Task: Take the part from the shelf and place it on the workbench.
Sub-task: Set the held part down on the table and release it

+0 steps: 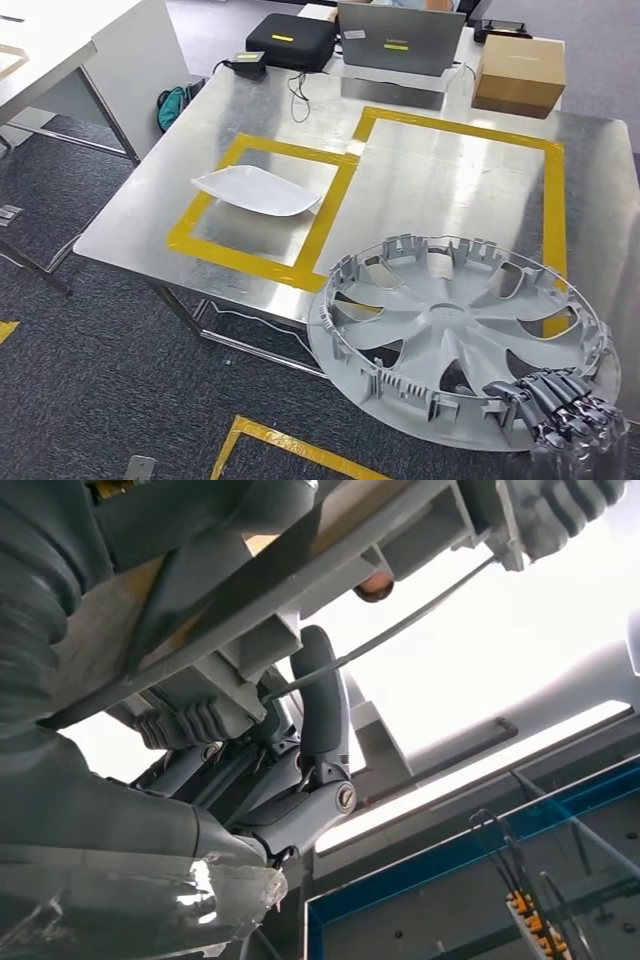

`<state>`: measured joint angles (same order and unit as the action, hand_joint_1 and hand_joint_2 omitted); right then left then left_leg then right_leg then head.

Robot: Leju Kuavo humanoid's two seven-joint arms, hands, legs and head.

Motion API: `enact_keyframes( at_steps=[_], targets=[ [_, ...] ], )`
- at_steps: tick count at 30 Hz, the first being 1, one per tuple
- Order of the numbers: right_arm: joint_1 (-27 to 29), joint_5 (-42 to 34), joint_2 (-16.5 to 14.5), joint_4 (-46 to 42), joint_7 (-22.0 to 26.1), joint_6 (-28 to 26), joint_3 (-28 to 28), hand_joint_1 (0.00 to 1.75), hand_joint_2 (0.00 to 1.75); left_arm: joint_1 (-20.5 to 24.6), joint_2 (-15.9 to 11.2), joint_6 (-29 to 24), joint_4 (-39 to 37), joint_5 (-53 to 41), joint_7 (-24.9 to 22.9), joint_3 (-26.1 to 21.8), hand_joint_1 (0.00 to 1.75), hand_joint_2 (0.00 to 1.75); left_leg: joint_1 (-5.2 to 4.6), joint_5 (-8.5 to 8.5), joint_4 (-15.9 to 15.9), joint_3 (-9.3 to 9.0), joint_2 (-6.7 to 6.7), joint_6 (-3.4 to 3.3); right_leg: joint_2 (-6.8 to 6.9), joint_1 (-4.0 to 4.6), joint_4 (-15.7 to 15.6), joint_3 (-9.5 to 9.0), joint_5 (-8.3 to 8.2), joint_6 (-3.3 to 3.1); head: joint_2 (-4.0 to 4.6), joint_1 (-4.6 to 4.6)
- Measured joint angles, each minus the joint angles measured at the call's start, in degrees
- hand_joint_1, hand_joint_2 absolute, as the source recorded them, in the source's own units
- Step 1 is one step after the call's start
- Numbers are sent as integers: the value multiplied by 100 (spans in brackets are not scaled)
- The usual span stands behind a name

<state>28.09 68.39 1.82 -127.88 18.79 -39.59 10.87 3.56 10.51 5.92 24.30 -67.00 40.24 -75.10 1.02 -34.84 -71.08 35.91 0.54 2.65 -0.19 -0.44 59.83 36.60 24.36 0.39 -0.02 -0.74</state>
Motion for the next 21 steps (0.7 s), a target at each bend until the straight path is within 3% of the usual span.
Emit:
enact_keyframes(
  at_steps=[1,2,3,5,6,8,11,13,15,16,17,18,21],
  targets=[
    [2,0,-1,-2,1,0,-5,175,175,-5,2,0,0,0,0,1,0,175,-11,-132,-222,165,0,-13,-10,15,0,-10,17,-22,0,1],
    [4,0,-1,-3,1,0,-9,175,175,-10,2,0,0,0,0,2,0,175,-25,-142,-281,249,0,-34,-22,30,0,-24,32,-37,0,-1],
    [6,0,-1,-3,1,1,-13,175,175,-15,1,0,0,1,0,2,0,175,-42,-10,-141,234,0,-64,-36,44,0,-43,45,-44,0,0],
    [8,0,-1,-5,1,1,-16,175,175,-16,-5,0,0,1,0,3,0,175,-91,471,557,-21,0,-152,-58,64,0,-84,66,-44,0,-1],
    [9,0,-1,-7,1,1,-18,175,175,-11,-8,0,0,0,0,3,0,175,-116,615,911,-151,-3,-191,-68,76,7,-94,74,-35,0,-2],
    [10,0,-2,-15,1,1,-20,175,175,0,-10,-1,0,0,0,5,0,175,-150,722,1273,-272,-8,-245,-81,91,14,-83,90,4,0,-5],
    [23,-2,-7,-27,1,1,-21,175,175,-10,-5,0,0,1,0,7,0,175,-121,812,1328,-298,-19,-306,-79,101,39,-67,135,92,0,-11],
    [28,-3,-7,-40,1,1,-23,175,175,-4,-5,-3,0,4,0,8,0,175,-77,847,1361,-325,-31,-341,-57,90,370,80,356,165,0,-54],
    [27,-14,-11,-46,17,1,-27,175,175,-2,-3,-7,0,1,0,9,0,175,-68,842,1361,-329,-46,-353,-34,50,1100,409,727,234,0,-92],
    [38,-32,-19,-48,45,1,-40,175,175,-5,3,-16,0,-9,0,15,0,175,-64,837,1360,-332,-55,-353,-28,30,1424,560,848,261,0,-93],
    [69,-73,-35,-55,101,1,-71,175,175,-7,14,-43,-1,-36,0,33,0,175,-56,829,1359,-338,-65,-349,-25,13,1573,628,866,286,0,-92],
    [118,-147,-61,-73,188,1,-125,175,175,-6,30,-95,-2,-74,-1,67,0,175,-44,819,1358,-349,-71,-339,-20,-4,1488,578,771,308,0,-93],
    [300,-701,-214,-159,717,0,-457,175,175,27,106,-399,-41,-190,-17,241,0,175,-16,769,1352,-407,-72,-261,57,-43,362,-19,286,363,0,-100]
  ],
)
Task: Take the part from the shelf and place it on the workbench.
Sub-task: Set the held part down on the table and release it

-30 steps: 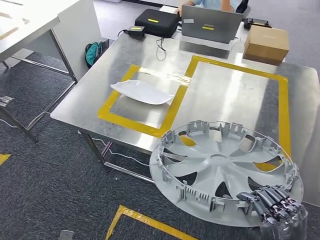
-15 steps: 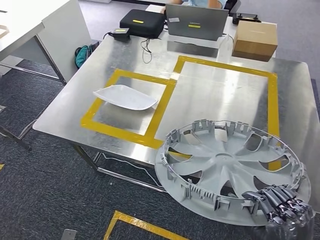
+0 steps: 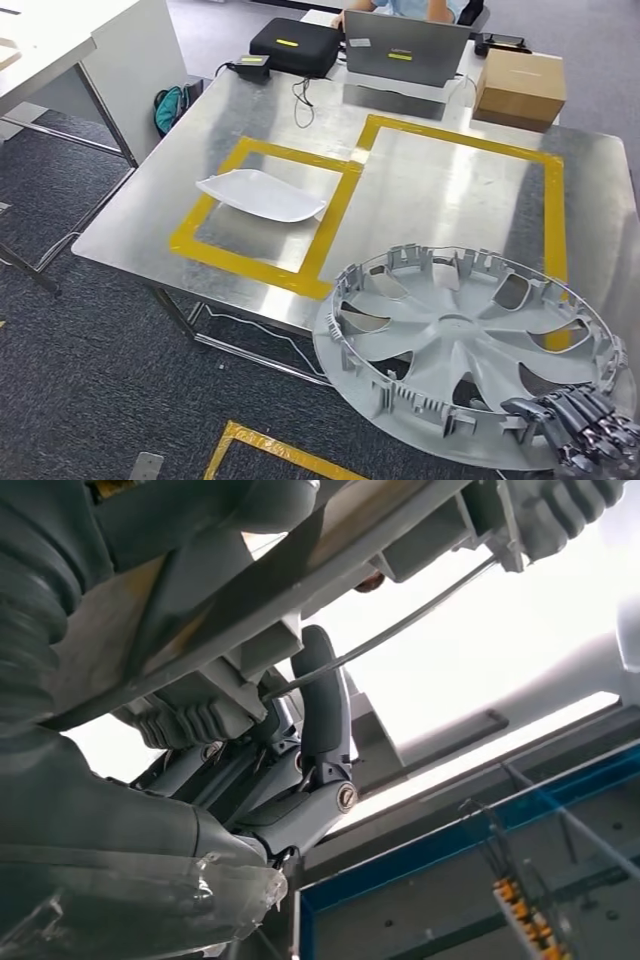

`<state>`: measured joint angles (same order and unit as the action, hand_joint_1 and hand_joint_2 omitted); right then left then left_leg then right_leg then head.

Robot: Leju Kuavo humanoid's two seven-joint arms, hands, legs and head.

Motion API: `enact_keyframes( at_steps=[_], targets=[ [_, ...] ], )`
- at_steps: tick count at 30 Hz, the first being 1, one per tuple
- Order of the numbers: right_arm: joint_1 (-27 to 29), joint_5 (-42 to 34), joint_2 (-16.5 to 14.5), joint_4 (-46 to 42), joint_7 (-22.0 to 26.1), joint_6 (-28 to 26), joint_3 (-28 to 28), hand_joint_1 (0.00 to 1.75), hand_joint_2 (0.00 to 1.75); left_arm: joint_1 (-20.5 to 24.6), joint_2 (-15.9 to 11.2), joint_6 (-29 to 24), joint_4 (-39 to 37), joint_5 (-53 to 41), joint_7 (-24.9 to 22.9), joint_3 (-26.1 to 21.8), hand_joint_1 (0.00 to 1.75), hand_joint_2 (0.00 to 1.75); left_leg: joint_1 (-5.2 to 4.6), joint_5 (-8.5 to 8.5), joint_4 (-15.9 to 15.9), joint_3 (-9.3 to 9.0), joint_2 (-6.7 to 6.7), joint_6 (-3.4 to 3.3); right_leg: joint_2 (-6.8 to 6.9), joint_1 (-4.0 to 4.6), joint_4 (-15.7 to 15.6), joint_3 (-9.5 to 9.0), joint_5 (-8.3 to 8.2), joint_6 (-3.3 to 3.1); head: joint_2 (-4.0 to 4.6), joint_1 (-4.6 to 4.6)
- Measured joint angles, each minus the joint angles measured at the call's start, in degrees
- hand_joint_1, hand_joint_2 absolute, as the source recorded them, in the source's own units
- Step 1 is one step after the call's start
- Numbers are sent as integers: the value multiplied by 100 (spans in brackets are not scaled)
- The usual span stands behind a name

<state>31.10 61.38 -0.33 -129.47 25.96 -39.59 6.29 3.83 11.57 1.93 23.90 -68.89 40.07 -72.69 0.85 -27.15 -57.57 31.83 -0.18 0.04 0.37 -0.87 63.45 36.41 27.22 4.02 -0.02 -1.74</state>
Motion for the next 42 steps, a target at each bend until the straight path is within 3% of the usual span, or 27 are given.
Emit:
enact_keyframes(
  at_steps=[2,6,8,10,11,12,13,15,16,18,21,23,25,26,27,28,31,33,36,38,40,41,42],
  targets=[
    [96,-464,-151,-23,438,0,-324,175,175,60,41,-216,-67,10,-10,135,0,175,-16,-19,2,-25,0,68,9,9,-382,-217,-69,-55,0,-1],
    [295,-668,-399,-33,757,0,-822,175,175,119,94,-260,-128,217,-19,360,0,175,-1,-110,-62,-23,-12,193,-65,21,-401,-247,-69,-262,0,13],
    [324,-514,-461,-17,641,1,-840,175,175,39,140,78,58,461,-119,415,0,175,0,-422,-597,222,-7,222,-88,13,-418,-260,-73,-342,0,34],
    [229,-175,-462,32,258,2,-667,175,175,-132,231,645,480,705,-261,419,0,175,-6,-746,-1379,617,-3,220,-148,28,-418,-258,-65,-381,0,46],
    [165,-7,-457,60,24,3,-545,175,175,-226,281,910,722,776,-303,410,0,175,-13,-783,-1605,748,-2,209,-186,38,-418,-262,-61,-389,0,48],
    [112,117,-449,86,-186,3,-433,175,175,-301,327,1104,946,812,-324,399,0,175,-24,-701,-1614,782,1,189,-218,48,-418,-269,-59,-392,0,50],
    [72,185,-436,106,-342,3,-340,175,175,-351,366,1227,1142,828,-331,385,0,175,-39,-520,-1397,709,8,158,-241,58,-418,-277,-57,-392,0,50],
    [21,213,-392,126,-500,3,-211,175,175,-385,430,1330,1477,844,-333,352,0,175,-78,-109,-610,371,77,60,-265,78,-412,-283,-50,-382,0,50],
    [3,206,-366,128,-531,2,-168,175,175,-384,464,1356,1611,847,-333,339,0,175,-94,14,-281,222,103,28,-273,85,-408,-278,-44,-365,0,48],
    [-5,135,-321,127,-544,1,-126,175,175,-380,541,1361,1810,846,-332,328,0,175,-122,69,-5,100,133,-6,-285,85,-416,-268,-39,-307,0,46],
    [108,-203,-272,103,-334,-1,-190,175,175,-374,673,1198,1906,974,-329,390,0,175,-103,99,59,72,92,-58,-250,77,-363,-222,26,-198,0,39],
    [193,-439,-255,84,-141,-2,-281,175,175,-360,744,1074,1903,1118,-327,477,0,175,-73,108,90,52,53,-103,-163,76,90,-19,319,-129,0,22],
    [231,-543,-247,79,-49,-2,-348,175,175,-351,775,1003,1898,1191,-326,546,0,175,-71,96,88,46,-3,-123,-104,60,851,350,690,-74,0,17],
    [251,-560,-244,79,-29,-2,-377,175,175,-350,778,984,1896,1208,-326,571,0,175,-71,89,87,40,-34,-123,-92,50,1109,477,764,-54,0,18],
    [272,-567,-242,79,-17,-1,-406,175,175,-348,780,973,1896,1218,-326,593,0,175,-68,80,85,29,-60,-117,-82,40,1160,502,720,-38,0,18],
    [290,-568,-241,79,-8,-1,-432,175,175,-346,781,970,1896,1221,-326,610,0,175,-61,67,84,10,-83,-103,-68,29,968,403,569,-26,0,18],
    [308,-571,-241,80,4,-1,-473,175,175,-342,776,969,1897,1232,-326,651,0,175,-65,10,70,-64,-136,-23,73,13,-179,-210,63,-15,0,12],
    [304,-573,-241,79,5,0,-490,175,175,-338,767,966,1898,1236,-326,677,0,175,-95,-6,66,-84,-159,31,95,19,-452,-361,10,-83,0,21],
    [322,-572,-237,77,5,0,-522,175,175,-330,764,965,1898,1240,-326,712,0,175,-79,-50,35,-76,-164,110,4,20,-456,-355,-14,-218,0,40],
    [328,-571,-236,77,7,1,-528,175,175,-328,761,965,1897,1242,-326,728,0,175,-67,-315,-368,101,-96,160,-42,7,-470,-361,-25,-292,0,63],
    [327,-571,-236,78,11,1,-530,175,175,-329,759,966,1897,1244,-326,728,0,175,-65,-695,-1174,488,-46,174,-96,13,-469,-359,-19,-330,0,82],
    [327,-571,-236,78,11,1,-533,175,175,-329,758,966,1896,1244,-326,728,0,175,-65,-796,-1504,659,-39,172,-130,17,-469,-361,-16,-337,0,84],
    [327,-571,-236,79,11,1,-535,175,175,-329,758,966,1896,1245,-326,728,0,175,-66,-781,-1651,751,-35,163,-167,20,-469,-366,-14,-341,0,84]
  ],
)
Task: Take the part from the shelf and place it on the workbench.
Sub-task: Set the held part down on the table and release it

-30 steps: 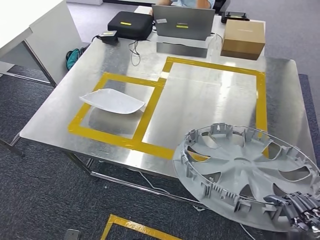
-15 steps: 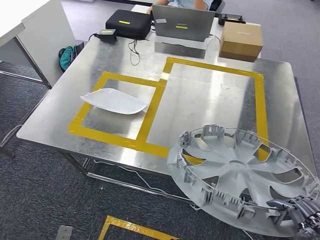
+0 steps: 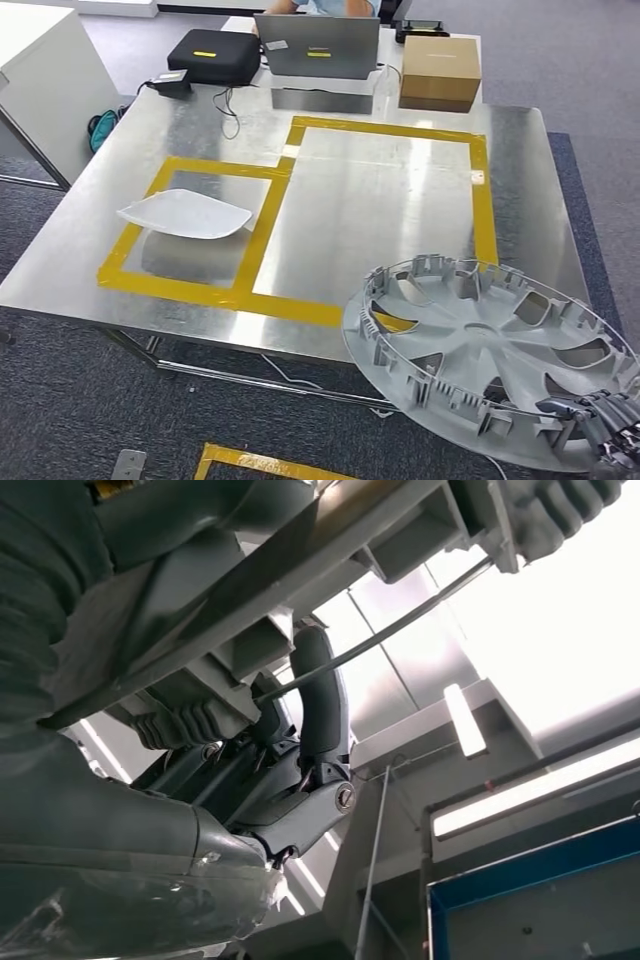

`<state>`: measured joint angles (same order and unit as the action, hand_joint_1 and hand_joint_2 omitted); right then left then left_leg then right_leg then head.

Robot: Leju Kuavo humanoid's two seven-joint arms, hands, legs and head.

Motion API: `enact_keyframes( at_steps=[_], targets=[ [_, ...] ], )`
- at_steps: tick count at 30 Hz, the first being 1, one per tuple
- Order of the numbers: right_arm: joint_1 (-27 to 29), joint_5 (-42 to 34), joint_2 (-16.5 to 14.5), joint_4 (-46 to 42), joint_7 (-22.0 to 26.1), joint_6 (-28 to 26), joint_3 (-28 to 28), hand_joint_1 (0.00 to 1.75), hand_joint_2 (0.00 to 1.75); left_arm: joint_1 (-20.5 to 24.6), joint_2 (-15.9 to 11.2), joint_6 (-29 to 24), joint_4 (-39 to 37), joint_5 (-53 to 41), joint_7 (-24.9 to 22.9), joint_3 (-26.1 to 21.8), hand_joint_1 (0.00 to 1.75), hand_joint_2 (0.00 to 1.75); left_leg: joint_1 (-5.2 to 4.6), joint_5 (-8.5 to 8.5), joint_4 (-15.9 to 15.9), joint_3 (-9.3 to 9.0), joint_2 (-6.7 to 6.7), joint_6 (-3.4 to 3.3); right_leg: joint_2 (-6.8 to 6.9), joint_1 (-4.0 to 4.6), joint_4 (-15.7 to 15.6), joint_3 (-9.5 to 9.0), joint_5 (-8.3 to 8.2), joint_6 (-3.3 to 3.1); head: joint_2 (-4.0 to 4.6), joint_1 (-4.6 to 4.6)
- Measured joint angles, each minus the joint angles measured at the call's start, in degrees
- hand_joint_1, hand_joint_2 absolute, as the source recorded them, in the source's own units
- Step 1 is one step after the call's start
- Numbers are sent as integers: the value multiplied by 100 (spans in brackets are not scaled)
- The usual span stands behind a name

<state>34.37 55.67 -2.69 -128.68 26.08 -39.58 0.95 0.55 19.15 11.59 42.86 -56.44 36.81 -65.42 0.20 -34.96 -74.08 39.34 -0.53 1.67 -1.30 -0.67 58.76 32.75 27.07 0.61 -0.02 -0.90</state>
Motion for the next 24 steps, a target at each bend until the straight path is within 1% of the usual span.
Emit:
enact_keyframes(
  at_steps=[1,2,3,4,5,6,8,9,10,12,13,14,15,16,17,18,19,20,22,23,24],
  targets=[
    [1,0,0,1,2,0,-3,175,175,0,0,3,0,10,0,2,0,175,0,135,85,-18,7,-14,-42,1,0,-8,2,0,0,-1],
    [-1,0,0,1,6,0,-4,175,175,0,-1,14,1,33,-1,6,0,175,1,350,381,-140,24,-31,-85,0,1,-19,4,1,0,1],
    [-7,5,3,1,3,0,-4,175,175,-3,-4,38,4,80,-12,16,0,175,3,579,791,-319,62,-51,-119,-1,1,-27,8,8,0,1],
    [-23,32,18,5,-30,1,9,175,175,-7,-7,84,18,155,-44,28,0,175,8,736,1192,-493,104,-68,-158,11,15,-26,18,25,0,0],
    [-53,90,51,12,-106,1,42,175,175,-14,-9,151,45,246,-96,40,0,175,12,822,1475,-612,142,-79,-188,20,20,-19,22,47,0,-2],
    [-98,190,100,26,-243,2,101,175,175,-30,-11,230,87,342,-158,49,0,175,18,849,1634,-671,169,-76,-210,31,29,-8,31,54,0,-1],
    [-228,510,262,72,-729,3,331,175,175,-80,-15,380,196,480,-283,51,0,175,14,843,1675,-676,173,-65,-231,40,12,2,23,6,0,-2],
    [-311,698,371,105,-1066,3,496,175,175,-110,-19,431,249,514,-330,46,0,175,4,846,1673,-674,173,-81,-230,34,-14,-7,13,4,0,0],
    [-395,865,496,142,-1418,4,678,175,175,-136,-25,468,299,519,-371,38,0,175,-9,839,1677,-672,173,-123,-226,23,-27,-18,-20,43,0,-1],
    [-536,1064,757,216,-2001,3,1005,175,175,-171,-28,499,383,484,-415,20,0,175,-13,828,1699,-689,170,-235,-201,5,-15,-17,-62,169,0,2],
    [-593,1067,884,250,-2203,12,1134,175,175,-181,-26,502,425,457,-439,13,0,175,-4,823,1717,-710,167,-280,-148,7,63,11,-31,195,0,-8],
    [-648,1024,1007,282,-2355,33,1231,175,175,-186,-19,502,465,437,-471,6,0,175,5,821,1723,-735,163,-313,-85,9,221,85,70,198,0,-24],
    [-706,946,1127,317,-2472,69,1306,175,175,-189,-13,501,501,423,-511,-2,0,175,12,820,1727,-753,153,-332,-16,9,499,220,236,193,0,-34],
    [-758,851,1233,352,-2547,115,1358,175,175,-192,-8,500,533,411,-555,-11,0,175,11,815,1725,-761,140,-343,41,8,878,396,434,196,0,-51],
    [-799,770,1322,386,-2588,160,1387,175,175,-195,-4,499,556,402,-584,-20,0,175,10,809,1722,-765,126,-344,64,1,1267,595,613,209,0,-54],
    [-824,712,1397,416,-2605,199,1405,175,175,-200,-4,498,571,393,-601,-27,0,175,12,800,1719,-773,114,-337,75,-9,1548,750,716,224,0,-55],
    [-840,680,1461,443,-2610,225,1418,175,175,-205,-4,498,580,387,-609,-32,0,175,18,786,1717,-790,108,-322,80,-22,1622,806,698,253,0,-58],
    [-853,663,1516,465,-2612,241,1428,175,175,-211,-3,498,585,383,-610,-36,0,175,30,766,1716,-819,106,-300,86,-39,1462,747,563,273,0,-57],
    [-888,655,1607,502,-2608,256,1451,175,175,-218,-4,497,592,381,-610,-44,0,175,60,706,1713,-905,105,-226,107,-75,698,390,133,330,0,-59],
    [-910,653,1639,520,-2610,269,1463,175,175,-217,-8,488,602,381,-610,-49,0,175,65,678,1706,-938,105,-184,117,-80,349,237,42,330,1,-74],
    [-929,648,1668,538,-2618,294,1472,175,175,-216,-12,476,611,379,-610,-54,0,175,59,657,1708,-956,102,-143,120,-81,132,131,0,316,1,-82]
  ],
)
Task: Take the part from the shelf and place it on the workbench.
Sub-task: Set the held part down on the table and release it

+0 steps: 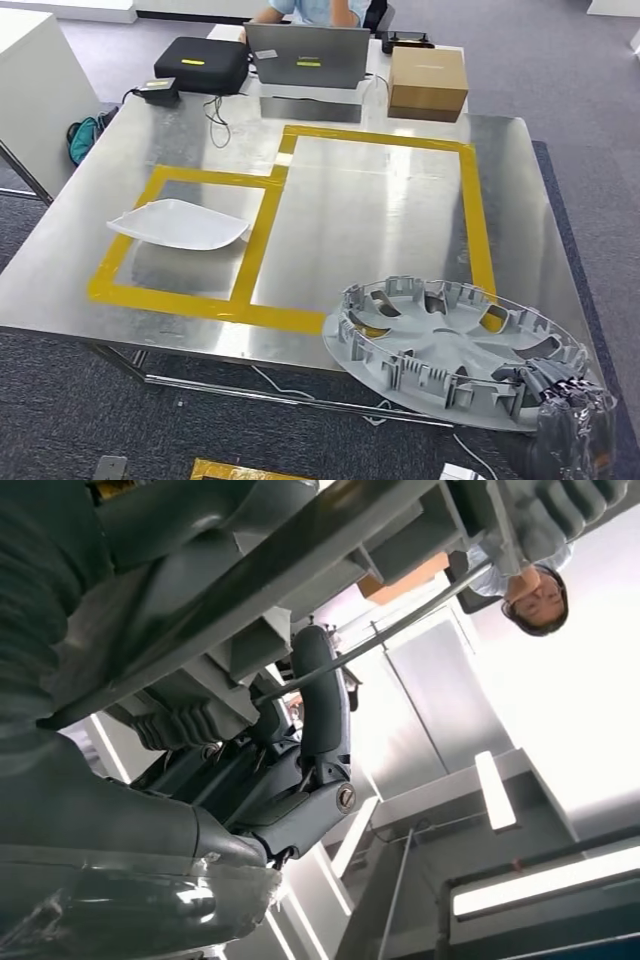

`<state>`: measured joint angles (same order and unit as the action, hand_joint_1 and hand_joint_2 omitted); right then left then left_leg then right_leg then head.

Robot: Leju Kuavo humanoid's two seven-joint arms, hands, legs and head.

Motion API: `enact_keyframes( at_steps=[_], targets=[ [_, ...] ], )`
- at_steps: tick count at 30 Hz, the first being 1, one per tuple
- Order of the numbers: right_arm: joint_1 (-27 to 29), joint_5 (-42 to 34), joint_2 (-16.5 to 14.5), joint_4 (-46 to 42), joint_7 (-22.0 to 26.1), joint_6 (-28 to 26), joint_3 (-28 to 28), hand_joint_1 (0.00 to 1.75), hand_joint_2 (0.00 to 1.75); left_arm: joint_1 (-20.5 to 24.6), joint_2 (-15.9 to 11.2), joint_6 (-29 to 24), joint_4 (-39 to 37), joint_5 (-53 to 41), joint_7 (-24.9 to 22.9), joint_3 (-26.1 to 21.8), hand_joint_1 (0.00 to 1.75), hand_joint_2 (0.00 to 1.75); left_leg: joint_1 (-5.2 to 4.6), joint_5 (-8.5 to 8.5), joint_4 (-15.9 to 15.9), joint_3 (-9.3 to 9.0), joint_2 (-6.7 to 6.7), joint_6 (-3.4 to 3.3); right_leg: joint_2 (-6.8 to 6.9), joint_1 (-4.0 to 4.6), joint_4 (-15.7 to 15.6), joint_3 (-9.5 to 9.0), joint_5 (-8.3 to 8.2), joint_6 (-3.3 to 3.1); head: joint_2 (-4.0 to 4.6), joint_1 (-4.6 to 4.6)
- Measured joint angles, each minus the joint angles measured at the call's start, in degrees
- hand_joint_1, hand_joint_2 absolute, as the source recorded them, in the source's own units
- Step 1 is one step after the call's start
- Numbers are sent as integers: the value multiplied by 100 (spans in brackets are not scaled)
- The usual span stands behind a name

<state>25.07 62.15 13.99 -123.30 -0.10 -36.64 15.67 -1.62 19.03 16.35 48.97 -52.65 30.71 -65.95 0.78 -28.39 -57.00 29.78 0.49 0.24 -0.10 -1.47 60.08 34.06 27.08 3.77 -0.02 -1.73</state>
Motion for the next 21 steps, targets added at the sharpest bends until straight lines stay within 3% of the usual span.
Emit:
enact_keyframes(
  at_steps=[3,5,6,9,10,11,12,14,16,19,21],
  targets=[
    [-24,-42,65,34,-52,119,15,175,175,0,-10,-55,12,-6,0,-9,0,175,-18,-12,3,-25,-12,93,-35,9,-72,-50,23,-132,-1,34],
    [-37,-97,99,40,-106,207,16,175,175,16,-14,-93,11,-4,0,-10,0,175,-10,-41,-211,66,-17,135,-50,6,-80,-112,22,-192,-1,57],
    [-47,-140,116,40,-133,258,16,175,175,29,-14,-115,10,-2,0,-10,0,175,-11,-113,-484,219,-19,151,-51,6,-91,-146,35,-222,-1,67],
    [-78,-315,155,51,-251,474,16,175,175,40,-18,-192,5,16,-7,-9,0,175,-25,-512,-1554,921,-19,166,-61,37,-102,-223,110,-302,-1,84],
    [-81,-362,168,58,-295,560,17,175,175,38,-22,-219,0,30,-12,-10,0,175,-29,-547,-1698,1069,-19,151,-71,52,-102,-259,143,-318,-1,86],
    [-85,-396,183,67,-333,635,17,175,175,38,-28,-243,-5,44,-17,-11,0,175,-36,-447,-1632,1112,-19,125,-83,68,-104,-308,180,-326,-1,88],
    [-89,-421,198,74,-360,690,18,175,175,39,-37,-263,-13,58,-19,-11,0,175,-49,-228,-1377,1057,-19,88,-94,83,-106,-365,219,-328,-1,88],
    [-102,-457,221,84,-384,740,19,175,175,41,-56,-284,-26,73,-20,-9,0,175,-98,246,-643,816,-16,-8,-116,112,-105,-475,307,-309,-1,87],
    [-111,-471,237,90,-394,760,21,175,175,48,-69,-293,-37,78,-25,-8,0,175,-138,331,-226,665,-12,-61,-137,134,-121,-507,393,-257,-1,86],
    [-109,-478,266,99,-401,774,30,175,175,55,-69,-299,-52,89,-38,-5,0,175,-120,311,-127,540,-11,-105,-139,143,-89,-603,435,-161,-1,82],
    [-121,-480,285,102,-401,773,38,175,175,65,-74,-307,-60,95,-51,-4,0,175,-97,305,-110,415,-20,-165,-94,139,210,-513,570,-102,1,57]
  ],
)
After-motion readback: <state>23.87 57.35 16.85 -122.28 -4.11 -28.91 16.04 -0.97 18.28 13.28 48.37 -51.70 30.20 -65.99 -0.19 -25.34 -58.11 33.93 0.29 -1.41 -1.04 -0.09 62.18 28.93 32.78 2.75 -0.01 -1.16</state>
